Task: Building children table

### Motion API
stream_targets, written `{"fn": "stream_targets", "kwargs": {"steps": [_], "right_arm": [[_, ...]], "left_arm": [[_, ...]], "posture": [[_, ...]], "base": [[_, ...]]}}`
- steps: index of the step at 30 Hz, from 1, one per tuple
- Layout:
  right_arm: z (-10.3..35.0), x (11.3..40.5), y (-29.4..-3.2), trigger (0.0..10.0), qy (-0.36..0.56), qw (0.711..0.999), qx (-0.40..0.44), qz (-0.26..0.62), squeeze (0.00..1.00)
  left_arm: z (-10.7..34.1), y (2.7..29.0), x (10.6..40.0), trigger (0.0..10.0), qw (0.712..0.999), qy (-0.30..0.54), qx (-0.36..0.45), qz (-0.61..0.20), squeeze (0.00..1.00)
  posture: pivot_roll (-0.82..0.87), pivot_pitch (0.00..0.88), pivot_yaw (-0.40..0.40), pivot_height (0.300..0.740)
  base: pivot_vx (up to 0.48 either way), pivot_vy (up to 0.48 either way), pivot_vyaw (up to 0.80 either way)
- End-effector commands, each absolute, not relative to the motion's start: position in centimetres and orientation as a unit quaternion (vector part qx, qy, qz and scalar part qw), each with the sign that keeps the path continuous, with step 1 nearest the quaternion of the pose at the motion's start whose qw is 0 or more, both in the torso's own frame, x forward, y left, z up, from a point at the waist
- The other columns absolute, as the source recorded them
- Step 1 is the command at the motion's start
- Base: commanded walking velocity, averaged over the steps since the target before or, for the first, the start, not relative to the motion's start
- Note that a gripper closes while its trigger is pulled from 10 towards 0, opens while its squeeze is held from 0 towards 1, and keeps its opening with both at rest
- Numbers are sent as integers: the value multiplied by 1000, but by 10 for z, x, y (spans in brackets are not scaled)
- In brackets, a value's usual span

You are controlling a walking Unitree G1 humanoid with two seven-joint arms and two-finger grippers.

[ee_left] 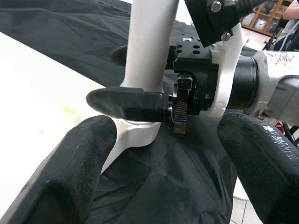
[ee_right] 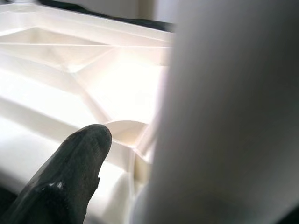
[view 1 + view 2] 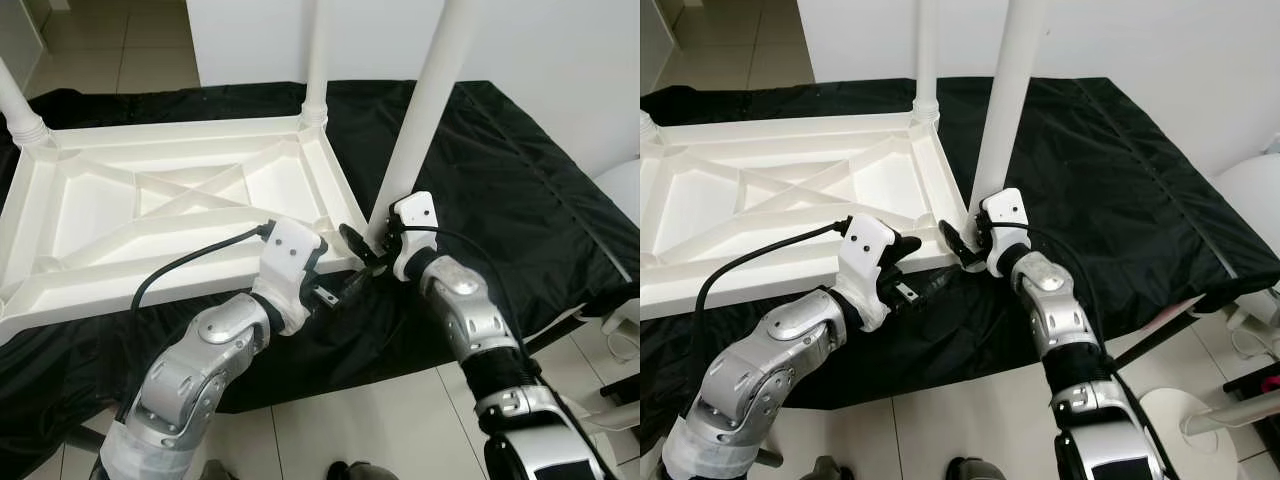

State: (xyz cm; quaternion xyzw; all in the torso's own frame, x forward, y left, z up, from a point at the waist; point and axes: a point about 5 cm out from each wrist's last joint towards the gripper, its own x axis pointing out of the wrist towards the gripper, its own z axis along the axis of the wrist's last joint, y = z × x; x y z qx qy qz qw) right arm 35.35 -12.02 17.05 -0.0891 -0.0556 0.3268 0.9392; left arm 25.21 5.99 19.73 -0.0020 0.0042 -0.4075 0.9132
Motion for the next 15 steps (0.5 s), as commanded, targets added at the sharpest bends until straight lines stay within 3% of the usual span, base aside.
{"fn": "stream_targets", "kwargs": {"steps": [1,6,7,9,10,15], "right_arm": [[168,354,-116,10000,-49,929,-100,354,0],[167,357,-119,10000,-40,920,-112,374,0],[166,358,-121,8039,-35,916,-113,382,0],[165,358,-122,8039,-32,915,-113,387,0],[162,358,-124,0,-25,915,-107,389,0],[157,359,-131,0,-11,921,-75,383,0]], "left_arm": [[199,59,253,10000,913,-3,-3,-409,0],[200,59,253,10000,913,-4,-2,-408,0],[200,59,253,10000,913,-4,-1,-408,0],[201,59,253,10000,913,-5,-1,-408,0],[201,59,253,10000,913,-5,-1,-408,0],[200,59,253,10000,913,-5,-1,-409,0]], "posture": [[-18,107,-60,740],[-15,106,-58,740],[-15,106,-59,740],[-15,106,-59,740],[-14,103,-60,740],[-13,101,-61,740]], "base": [[0,0,0],[0,0,0],[0,0,0],[0,0,0],[0,0,0],[0,0,0]]}}
